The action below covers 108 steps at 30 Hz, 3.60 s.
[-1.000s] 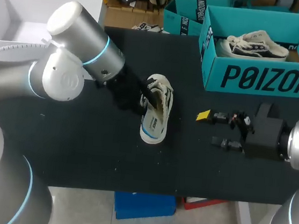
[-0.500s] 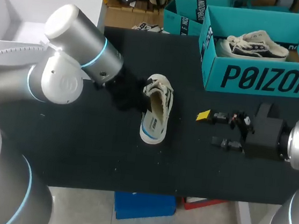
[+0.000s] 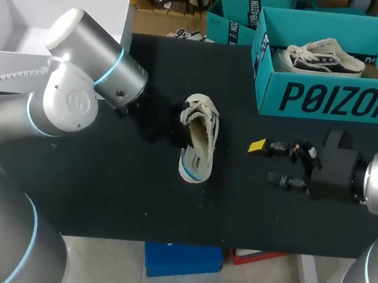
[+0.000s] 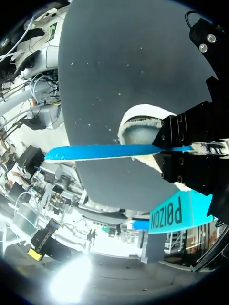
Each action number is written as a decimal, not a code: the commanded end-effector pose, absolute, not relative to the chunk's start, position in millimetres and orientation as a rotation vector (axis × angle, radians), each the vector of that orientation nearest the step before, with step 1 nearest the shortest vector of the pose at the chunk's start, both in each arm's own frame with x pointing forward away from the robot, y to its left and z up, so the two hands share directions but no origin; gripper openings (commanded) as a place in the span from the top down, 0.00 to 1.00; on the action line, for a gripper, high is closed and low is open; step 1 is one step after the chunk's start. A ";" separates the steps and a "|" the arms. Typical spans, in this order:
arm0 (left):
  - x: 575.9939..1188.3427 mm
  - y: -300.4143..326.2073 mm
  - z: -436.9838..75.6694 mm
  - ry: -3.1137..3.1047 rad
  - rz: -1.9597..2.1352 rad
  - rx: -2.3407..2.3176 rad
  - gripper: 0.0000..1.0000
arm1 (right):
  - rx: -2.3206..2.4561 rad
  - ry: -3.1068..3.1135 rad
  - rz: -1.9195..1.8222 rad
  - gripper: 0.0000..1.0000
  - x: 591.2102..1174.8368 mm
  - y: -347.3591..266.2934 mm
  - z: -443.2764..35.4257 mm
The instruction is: Take the shoe out of the shoebox, open the shoe tongue, remove and reinsert the insole, then place the shoe into the shoebox
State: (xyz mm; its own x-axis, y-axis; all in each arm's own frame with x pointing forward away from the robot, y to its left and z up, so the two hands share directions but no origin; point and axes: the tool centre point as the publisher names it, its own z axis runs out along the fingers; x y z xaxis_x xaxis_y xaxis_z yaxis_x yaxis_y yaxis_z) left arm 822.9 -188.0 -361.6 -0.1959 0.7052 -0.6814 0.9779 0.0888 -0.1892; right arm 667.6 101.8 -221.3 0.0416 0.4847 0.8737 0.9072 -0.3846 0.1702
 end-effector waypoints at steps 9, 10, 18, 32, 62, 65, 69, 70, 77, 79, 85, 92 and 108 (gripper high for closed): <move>799.4 -190.0 -346.7 1.901 -0.923 1.649 1.00 | -1.892 -1.400 -1.300 0.00 668.2 102.4 -221.7; 796.2 -190.5 -344.6 1.892 -0.925 1.648 1.00 | -1.892 -1.400 -1.300 0.00 668.2 102.4 -221.7; 782.8 -185.7 -345.3 1.890 -0.946 1.591 1.00 | -1.892 -1.400 -1.300 0.00 668.2 102.4 -221.7; 769.5 -181.2 -329.7 1.816 -0.942 1.503 1.00 | -1.892 -1.400 -1.300 0.00 668.2 102.4 -221.7; 804.7 -188.3 -335.4 1.882 -0.906 1.565 1.00 | -1.892 -1.400 -1.300 0.00 668.2 102.4 -221.7; 801.6 -191.1 -337.5 1.881 -0.920 1.566 1.00 | -1.892 -1.400 -1.300 0.00 668.2 102.4 -221.7; 797.0 -193.0 -341.6 1.892 -0.931 1.576 1.00 | -1.892 -1.400 -1.300 0.00 668.2 102.4 -221.7; 796.6 -192.8 -342.5 1.896 -0.930 1.579 1.00 | -1.892 -1.400 -1.300 0.00 668.2 102.4 -221.7; 793.9 -189.1 -348.3 1.935 -0.922 1.597 1.00 | -1.892 -1.400 -1.300 0.00 668.2 102.4 -221.7; 794.3 -187.1 -346.8 1.936 -0.910 1.607 1.00 | -1.892 -1.400 -1.300 0.00 668.2 102.4 -221.7; 794.8 -183.9 -341.1 1.942 -0.890 1.647 1.00 | -1.892 -1.400 -1.300 0.00 668.2 102.4 -221.7; 794.3 -183.0 -340.1 1.945 -0.880 1.683 1.00 | -1.892 -1.400 -1.300 0.00 668.2 102.4 -221.7; 796.4 -185.6 -353.2 1.963 -0.893 1.673 1.00 | -1.892 -1.400 -1.300 0.00 668.2 102.4 -221.7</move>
